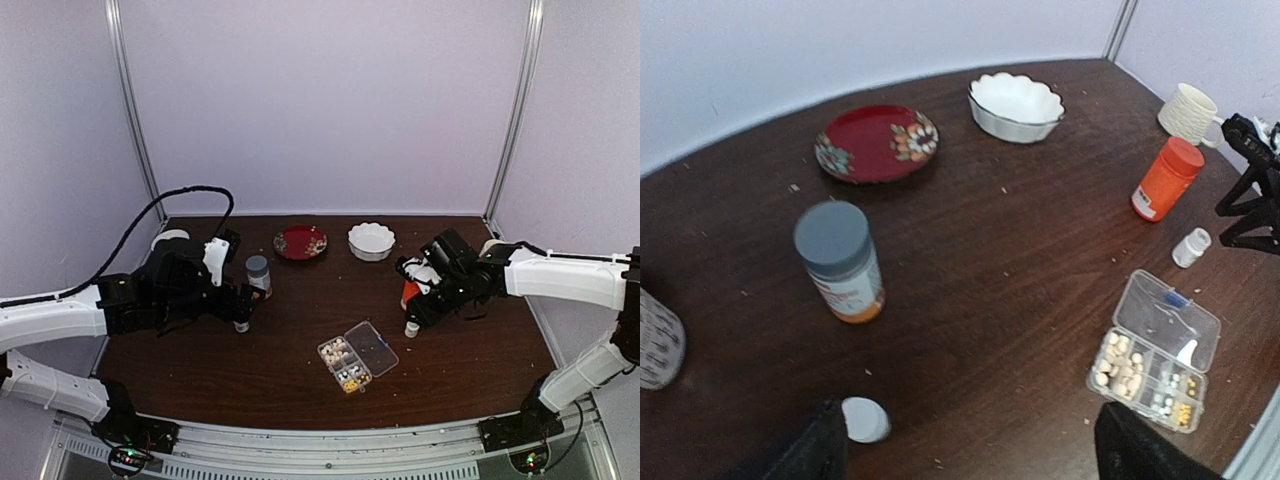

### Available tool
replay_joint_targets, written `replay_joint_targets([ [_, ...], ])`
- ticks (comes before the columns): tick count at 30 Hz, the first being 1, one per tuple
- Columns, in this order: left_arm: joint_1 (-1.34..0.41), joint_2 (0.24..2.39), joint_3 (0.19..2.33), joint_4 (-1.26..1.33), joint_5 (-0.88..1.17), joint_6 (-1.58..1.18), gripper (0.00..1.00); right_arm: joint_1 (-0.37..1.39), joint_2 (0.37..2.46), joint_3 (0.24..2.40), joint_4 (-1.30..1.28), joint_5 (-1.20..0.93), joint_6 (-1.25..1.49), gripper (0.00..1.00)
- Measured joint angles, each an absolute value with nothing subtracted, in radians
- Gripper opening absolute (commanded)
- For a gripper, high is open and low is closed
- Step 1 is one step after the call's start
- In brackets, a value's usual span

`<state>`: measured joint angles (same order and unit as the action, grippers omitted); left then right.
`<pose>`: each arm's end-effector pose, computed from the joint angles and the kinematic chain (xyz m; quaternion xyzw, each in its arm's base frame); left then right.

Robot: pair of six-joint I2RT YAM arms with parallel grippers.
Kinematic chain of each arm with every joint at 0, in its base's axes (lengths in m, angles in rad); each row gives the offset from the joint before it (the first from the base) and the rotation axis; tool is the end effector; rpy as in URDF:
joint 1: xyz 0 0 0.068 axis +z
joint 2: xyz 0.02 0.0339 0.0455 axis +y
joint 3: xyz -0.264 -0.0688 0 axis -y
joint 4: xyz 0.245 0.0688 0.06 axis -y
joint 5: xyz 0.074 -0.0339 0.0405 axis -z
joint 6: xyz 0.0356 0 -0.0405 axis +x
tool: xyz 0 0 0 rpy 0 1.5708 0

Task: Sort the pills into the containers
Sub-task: Place the pill bottle at the center of the board, then close the lid of the pill container.

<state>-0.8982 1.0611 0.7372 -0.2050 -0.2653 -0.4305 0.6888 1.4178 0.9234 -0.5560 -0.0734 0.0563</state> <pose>0.1544 -0.1789 0.2682 0.1352 0.8516 -0.2138 0.4591 0.2132 0.1789 0.2160 -0.3093 0.9149 0.1266 0.2266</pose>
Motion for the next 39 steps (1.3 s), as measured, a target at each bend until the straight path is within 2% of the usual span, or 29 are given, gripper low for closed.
replay_joint_targets([
  [4, -0.904, 1.152, 0.737, -0.191, -0.165, -0.500, 0.74, 0.715, 1.388, 0.923, -0.559, -0.078, 0.060, 0.38],
  [7, -0.939, 1.221, 0.737, -0.186, -0.124, -0.556, 0.73, 0.754, 1.377, 0.919, -0.554, -0.093, 0.079, 0.33],
  [16, -1.048, 1.399, 0.748, -0.155, -0.083, -0.661, 0.66, 0.793, 1.394, 0.838, -0.511, -0.134, 0.130, 0.30],
  [19, -1.049, 1.466, 0.762, -0.150, -0.074, -0.677, 0.55, 0.797, 1.422, 0.838, -0.492, -0.138, 0.135, 0.23],
  [22, -1.049, 1.521, 0.783, -0.150, -0.071, -0.697, 0.39, 0.799, 1.458, 0.838, -0.474, -0.142, 0.139, 0.14],
  [26, -1.053, 1.588, 0.810, -0.146, -0.055, -0.718, 0.13, 0.801, 1.507, 0.838, -0.460, -0.142, 0.139, 0.02],
  [28, -1.059, 1.618, 0.819, -0.139, -0.044, -0.725, 0.02, 0.801, 1.524, 0.838, -0.454, -0.145, 0.139, 0.00],
  [39, -1.093, 1.736, 0.872, -0.103, 0.043, -0.749, 0.00, 0.810, 1.576, 0.840, -0.431, -0.160, 0.157, 0.00],
])
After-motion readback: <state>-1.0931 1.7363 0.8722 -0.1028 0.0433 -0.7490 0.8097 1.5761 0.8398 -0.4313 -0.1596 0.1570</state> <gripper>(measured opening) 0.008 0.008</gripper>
